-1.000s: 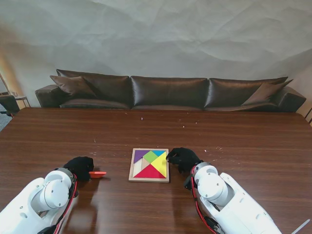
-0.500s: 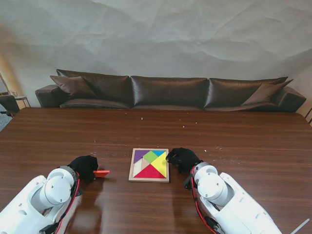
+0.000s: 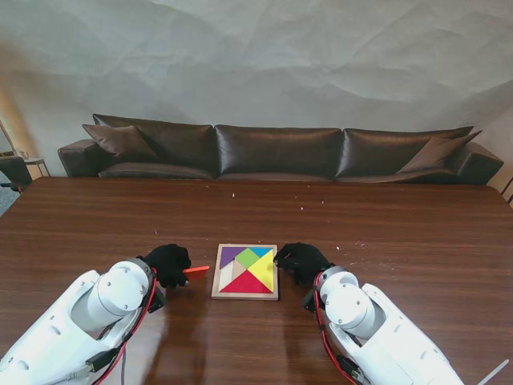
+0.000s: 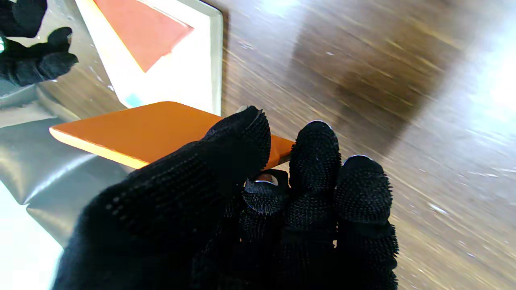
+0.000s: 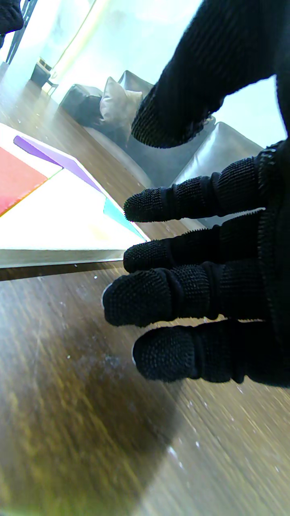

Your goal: Assemble the tangram pieces into a square

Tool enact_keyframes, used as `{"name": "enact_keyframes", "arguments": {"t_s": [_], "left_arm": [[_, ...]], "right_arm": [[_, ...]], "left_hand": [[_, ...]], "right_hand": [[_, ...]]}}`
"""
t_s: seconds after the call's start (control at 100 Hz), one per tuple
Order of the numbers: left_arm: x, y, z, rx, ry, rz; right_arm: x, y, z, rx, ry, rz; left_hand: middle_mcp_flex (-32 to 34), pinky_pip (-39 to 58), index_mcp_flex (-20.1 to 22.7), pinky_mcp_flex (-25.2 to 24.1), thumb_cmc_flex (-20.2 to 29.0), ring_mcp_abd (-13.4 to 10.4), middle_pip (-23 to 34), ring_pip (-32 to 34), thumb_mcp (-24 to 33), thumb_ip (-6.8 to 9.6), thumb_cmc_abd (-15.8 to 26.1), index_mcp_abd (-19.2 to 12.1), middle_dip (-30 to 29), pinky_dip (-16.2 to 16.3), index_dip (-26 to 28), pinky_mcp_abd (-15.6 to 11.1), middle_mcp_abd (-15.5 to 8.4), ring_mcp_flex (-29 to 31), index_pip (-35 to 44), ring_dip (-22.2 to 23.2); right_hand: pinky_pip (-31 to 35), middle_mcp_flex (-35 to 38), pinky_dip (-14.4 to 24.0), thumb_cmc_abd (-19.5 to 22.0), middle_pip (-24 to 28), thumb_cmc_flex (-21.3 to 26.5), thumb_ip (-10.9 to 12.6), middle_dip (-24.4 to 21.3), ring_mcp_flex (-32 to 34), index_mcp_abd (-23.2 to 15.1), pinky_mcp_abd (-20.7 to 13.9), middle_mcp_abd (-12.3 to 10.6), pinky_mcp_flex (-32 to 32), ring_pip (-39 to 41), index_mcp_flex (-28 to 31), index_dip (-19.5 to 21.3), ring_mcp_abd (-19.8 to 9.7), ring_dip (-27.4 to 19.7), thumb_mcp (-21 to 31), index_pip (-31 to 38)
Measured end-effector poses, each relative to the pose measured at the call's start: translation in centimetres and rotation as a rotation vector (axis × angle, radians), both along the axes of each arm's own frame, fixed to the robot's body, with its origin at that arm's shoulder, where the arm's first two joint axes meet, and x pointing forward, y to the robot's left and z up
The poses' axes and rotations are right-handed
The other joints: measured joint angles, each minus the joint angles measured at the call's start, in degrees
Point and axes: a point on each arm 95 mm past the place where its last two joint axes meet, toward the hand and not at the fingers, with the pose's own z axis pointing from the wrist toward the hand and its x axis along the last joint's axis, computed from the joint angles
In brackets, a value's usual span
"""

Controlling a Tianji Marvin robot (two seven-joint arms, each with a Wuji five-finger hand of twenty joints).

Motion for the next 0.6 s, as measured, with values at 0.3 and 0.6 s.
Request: {"name": "enact_keyframes", "arguments": {"t_s": [0.3, 0.6], "left_arm": [[0.5, -5.1, 1.2, 0.024, -0.053, 0.002], [1.3, -8.3, 1.5, 0.095, -0.186, 0.074]], "right_arm": [[0.1, -0.2, 0.0, 0.002, -0.001, -0.005], [0.2, -0.3, 0.1, 0.002, -0.004, -0.011]], "left_hand": [[0.0, 4.3, 0.1, 0.3, 0.0, 0.6, 2.4, 3.5, 1.4, 0.0, -0.6, 0.6, 0.0, 0.8, 1.1, 0.9, 0.0, 0.1, -0.2, 0.5], [0.6, 9.8, 1.3, 1.6, -0.6, 2.5, 4.7, 9.7, 5.1, 0.07, -2.7, 0.7, 0.0, 1.6, 1.3, 2.3, 0.4, 1.6, -0.2, -0.2]], "right_hand": [[0.0, 0.0, 0.0, 0.0, 0.0, 0.0, 0.0, 0.0, 0.0, 0.0, 0.0, 0.0, 0.0, 0.0, 0.0, 0.0, 0.0, 0.0, 0.0, 0.0], [0.0, 0.0, 0.0, 0.0, 0.0, 0.0, 0.0, 0.0, 0.0, 0.0, 0.0, 0.0, 0.0, 0.0, 0.0, 0.0, 0.0, 0.0, 0.0, 0.0]]}}
